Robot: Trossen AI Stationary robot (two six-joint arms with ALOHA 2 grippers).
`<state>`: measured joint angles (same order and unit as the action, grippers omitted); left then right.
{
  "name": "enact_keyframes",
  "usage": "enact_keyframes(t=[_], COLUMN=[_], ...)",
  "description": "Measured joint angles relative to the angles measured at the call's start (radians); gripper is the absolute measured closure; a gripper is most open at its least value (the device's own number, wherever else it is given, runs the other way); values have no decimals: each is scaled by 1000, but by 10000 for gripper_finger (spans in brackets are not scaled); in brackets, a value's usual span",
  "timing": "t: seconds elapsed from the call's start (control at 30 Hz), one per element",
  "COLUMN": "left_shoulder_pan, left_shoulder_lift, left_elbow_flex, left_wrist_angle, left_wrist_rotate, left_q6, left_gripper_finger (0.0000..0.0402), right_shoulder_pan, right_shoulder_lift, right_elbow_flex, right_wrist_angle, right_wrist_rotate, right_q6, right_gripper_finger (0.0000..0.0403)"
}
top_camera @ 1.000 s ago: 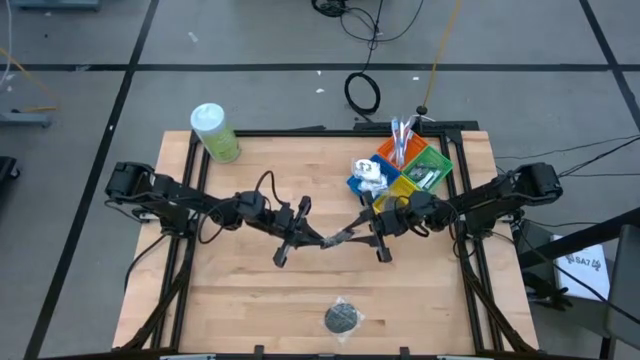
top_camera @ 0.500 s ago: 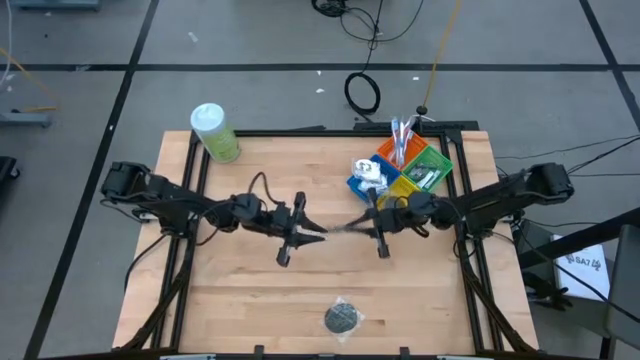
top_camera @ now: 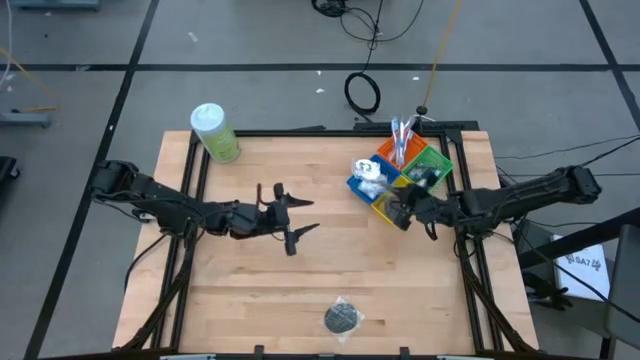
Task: Pick & Place Travel size toiletries
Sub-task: Put the black hairbrush into the yellow bin
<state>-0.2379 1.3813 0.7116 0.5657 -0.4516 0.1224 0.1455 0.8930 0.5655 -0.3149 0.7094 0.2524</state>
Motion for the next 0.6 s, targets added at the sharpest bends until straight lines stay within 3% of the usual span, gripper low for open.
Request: enact_keyframes(t=[0.23, 0.43, 0.6], left_shoulder_pan=[15, 16, 14], left_shoulder_lift=[6, 6, 6], left_elbow_flex=[0, 0, 0], left_wrist_angle=[-72, -68, -69], left_wrist_rotate=[-21, -21, -21], left_q6=[-74, -80, -81], left_gripper_finger=[137, 156, 166], right_shoulder_pan=[-21, -29, -29], right_shoulder_lift=[-11, 4, 1], right_elbow_flex=[0, 0, 0], right_wrist_angle=[-273, -296, -285], right_wrist_rotate=[48, 43, -27], right_q6=[287, 334, 330], right_gripper_finger=[380, 351, 309])
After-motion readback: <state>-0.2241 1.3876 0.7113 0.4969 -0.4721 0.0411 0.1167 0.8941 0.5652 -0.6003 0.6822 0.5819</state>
